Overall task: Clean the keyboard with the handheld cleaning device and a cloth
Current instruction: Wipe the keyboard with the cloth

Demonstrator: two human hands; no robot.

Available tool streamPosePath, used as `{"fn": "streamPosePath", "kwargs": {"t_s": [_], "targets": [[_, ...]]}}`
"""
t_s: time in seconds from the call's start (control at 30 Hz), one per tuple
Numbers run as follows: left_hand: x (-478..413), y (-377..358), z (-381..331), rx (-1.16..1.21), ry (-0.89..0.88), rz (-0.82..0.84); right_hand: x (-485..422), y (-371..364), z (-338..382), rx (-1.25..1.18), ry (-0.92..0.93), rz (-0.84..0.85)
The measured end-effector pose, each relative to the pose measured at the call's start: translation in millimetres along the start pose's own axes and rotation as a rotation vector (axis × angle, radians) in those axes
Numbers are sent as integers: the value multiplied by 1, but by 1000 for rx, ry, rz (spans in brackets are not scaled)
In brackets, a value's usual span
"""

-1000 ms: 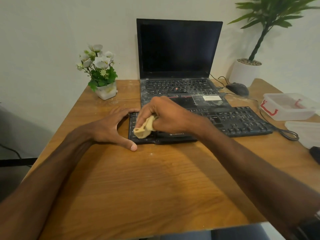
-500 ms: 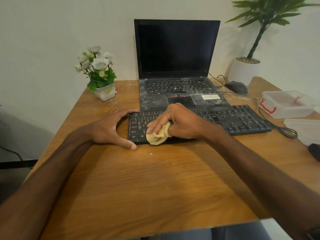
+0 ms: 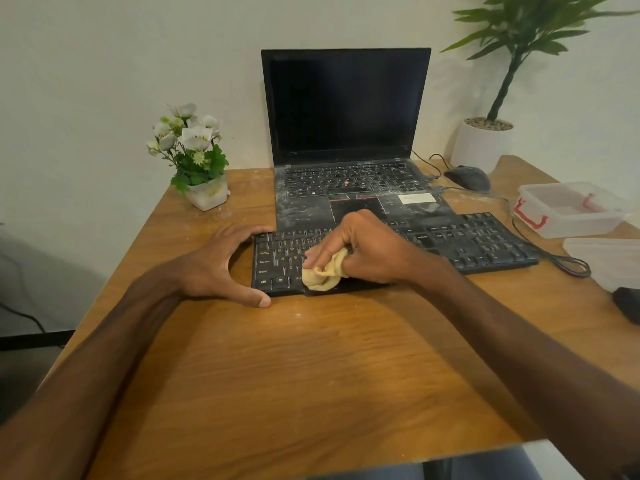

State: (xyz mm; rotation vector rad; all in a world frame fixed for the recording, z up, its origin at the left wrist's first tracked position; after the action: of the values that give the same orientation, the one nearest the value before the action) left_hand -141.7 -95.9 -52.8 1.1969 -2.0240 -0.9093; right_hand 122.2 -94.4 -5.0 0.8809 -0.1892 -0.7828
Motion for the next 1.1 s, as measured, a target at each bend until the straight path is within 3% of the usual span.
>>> {"fn": "streamPosePath", "kwargs": {"t_s": [0.13,0.3,0.5,0.83,1.0,1.1], "targets": [[0,0,0,20,-2,14,17,19,-13,-16,-69,5],[0,-1,-2,8,5,-1,-2,21,6,161,-78,97],[-1,-1,-1,-14,19,-9,-7,-9,15,45,30,35],[0,2,-4,-15,59,38,31,35,-25,-18,-91,-8],[-12,-10,-42,-131,25,-132,30,32,-28,-18,-64,-40],[-36,-23,-77,-265,-26,-113,29,32,-28,-4,-64,-39]]}}
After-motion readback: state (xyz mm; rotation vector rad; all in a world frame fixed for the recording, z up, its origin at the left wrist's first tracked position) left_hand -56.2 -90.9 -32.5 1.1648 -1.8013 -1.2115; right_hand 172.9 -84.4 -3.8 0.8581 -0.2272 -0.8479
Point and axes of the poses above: each hand's wrist, its own x-axis away from the middle knuckle, its own y-axis out of the back of the hand, z = x × y, the point moved 3 cm from there along -x, towards the middle knuckle, and after that the axes turned 3 degrees about z, right-handed, at the moved point
